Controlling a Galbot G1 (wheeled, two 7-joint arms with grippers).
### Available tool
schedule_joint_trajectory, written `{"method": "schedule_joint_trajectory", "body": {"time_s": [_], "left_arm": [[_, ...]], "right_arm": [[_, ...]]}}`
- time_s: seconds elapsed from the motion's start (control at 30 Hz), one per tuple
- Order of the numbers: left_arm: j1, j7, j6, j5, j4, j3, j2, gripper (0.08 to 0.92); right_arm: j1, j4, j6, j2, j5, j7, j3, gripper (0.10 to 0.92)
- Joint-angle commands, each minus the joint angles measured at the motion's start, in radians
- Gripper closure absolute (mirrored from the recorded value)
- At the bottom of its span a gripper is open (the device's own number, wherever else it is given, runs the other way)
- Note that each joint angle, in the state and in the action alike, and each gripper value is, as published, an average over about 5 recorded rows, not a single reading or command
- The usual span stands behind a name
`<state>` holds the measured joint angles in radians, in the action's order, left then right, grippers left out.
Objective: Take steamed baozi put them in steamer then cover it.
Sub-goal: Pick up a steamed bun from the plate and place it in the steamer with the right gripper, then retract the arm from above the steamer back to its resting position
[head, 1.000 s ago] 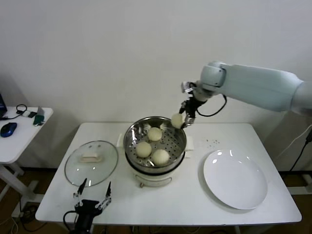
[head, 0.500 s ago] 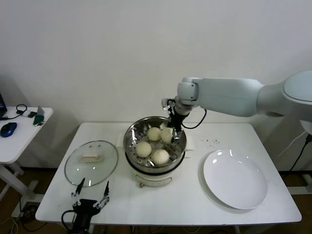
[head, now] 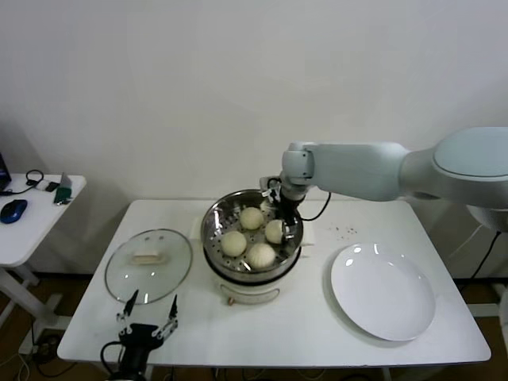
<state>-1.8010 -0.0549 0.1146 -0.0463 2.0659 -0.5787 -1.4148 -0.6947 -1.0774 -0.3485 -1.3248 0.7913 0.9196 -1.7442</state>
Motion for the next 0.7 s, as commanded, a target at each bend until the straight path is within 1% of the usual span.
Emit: {"method": "schedule_joint_trajectory", "body": {"time_s": [0.03, 0.27, 0.43, 0.53, 0.7], "left_arm": [[0.002, -0.001, -0.001, 0.000, 0.001, 0.000, 0.000, 0.177], [0.000, -0.002, 0.000, 0.000, 0.003, -0.002, 0.002, 0.177], [0.001, -0.002, -0.001, -0.002, 0.006, -0.002, 0.003, 0.177], [0.005, -0.004, -0.001, -0.002, 0.007, -0.005, 0.004, 0.177], [0.019, -0.010, -0.003, -0.006, 0.002, -0.010, 0.003, 0.177]], "right_arm": [[0.004, 0.008, 0.000, -0.007, -0.014, 0.027, -0.002, 0.216], [-0.034, 0.002, 0.009, 0.033, -0.009, 0.062, 0.045, 0.203], [-0.076, -0.013, 0.044, 0.099, 0.067, 0.069, 0.106, 0.202], [-0.079, -0.042, 0.089, 0.171, 0.099, -0.001, 0.163, 0.203], [-0.017, -0.165, 0.160, 0.328, 0.074, -0.223, 0.304, 0.203]]}}
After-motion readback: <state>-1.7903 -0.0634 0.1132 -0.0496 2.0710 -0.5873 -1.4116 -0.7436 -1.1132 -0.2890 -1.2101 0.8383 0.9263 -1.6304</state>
